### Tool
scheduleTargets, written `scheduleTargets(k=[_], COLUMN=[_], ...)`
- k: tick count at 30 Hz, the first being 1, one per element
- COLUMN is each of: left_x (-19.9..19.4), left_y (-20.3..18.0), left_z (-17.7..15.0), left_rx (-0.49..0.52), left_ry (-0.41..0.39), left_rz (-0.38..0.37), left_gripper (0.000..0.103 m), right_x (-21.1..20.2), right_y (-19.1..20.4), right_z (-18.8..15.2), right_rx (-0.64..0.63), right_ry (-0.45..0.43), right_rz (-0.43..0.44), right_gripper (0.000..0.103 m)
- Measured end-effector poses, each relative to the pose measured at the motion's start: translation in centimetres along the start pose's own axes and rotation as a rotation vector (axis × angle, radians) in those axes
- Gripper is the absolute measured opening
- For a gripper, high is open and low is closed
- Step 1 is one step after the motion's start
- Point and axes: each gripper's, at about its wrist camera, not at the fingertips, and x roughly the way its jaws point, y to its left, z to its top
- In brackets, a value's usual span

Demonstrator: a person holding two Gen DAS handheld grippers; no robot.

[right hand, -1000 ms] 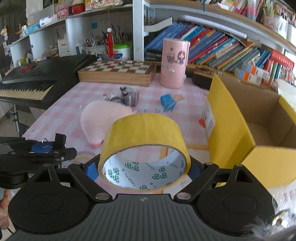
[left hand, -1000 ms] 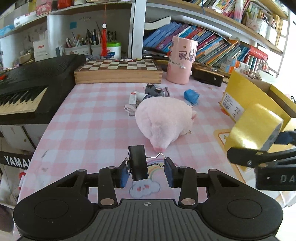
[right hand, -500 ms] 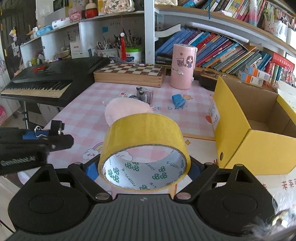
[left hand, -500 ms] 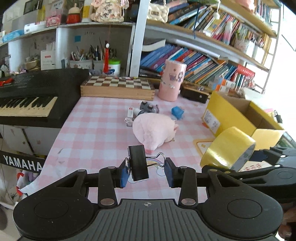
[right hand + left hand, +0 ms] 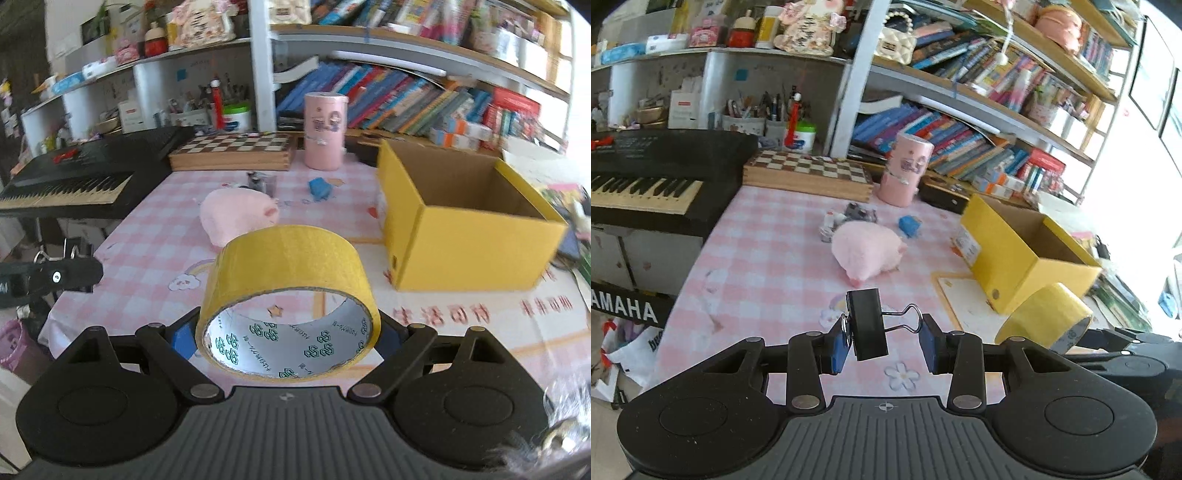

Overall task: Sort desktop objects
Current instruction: 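Carry the tape roll and binder clip toward the yellow cardboard box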

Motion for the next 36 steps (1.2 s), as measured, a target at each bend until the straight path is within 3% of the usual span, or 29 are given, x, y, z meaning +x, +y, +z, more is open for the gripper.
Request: scheduleTargets(k=[20, 36], left_x=[-0.4, 3.2], left_y=[-4.9, -10.5], left_z=[-3.8, -3.6], left_rx=[0.143, 0.181], left_ry=[0.098, 0.144], left_rz=[-0.149, -0.23], left_gripper=[0.038, 0.038], right_x=[-4.8, -6.1], right_y=[-2.3, -7.9], right_z=[-5.3, -6.6], right_rx=[0.111, 0.156], right_ry=[0.061, 0.079], right_rz=[-0.101, -0.159], right_gripper=[0.09, 0.09])
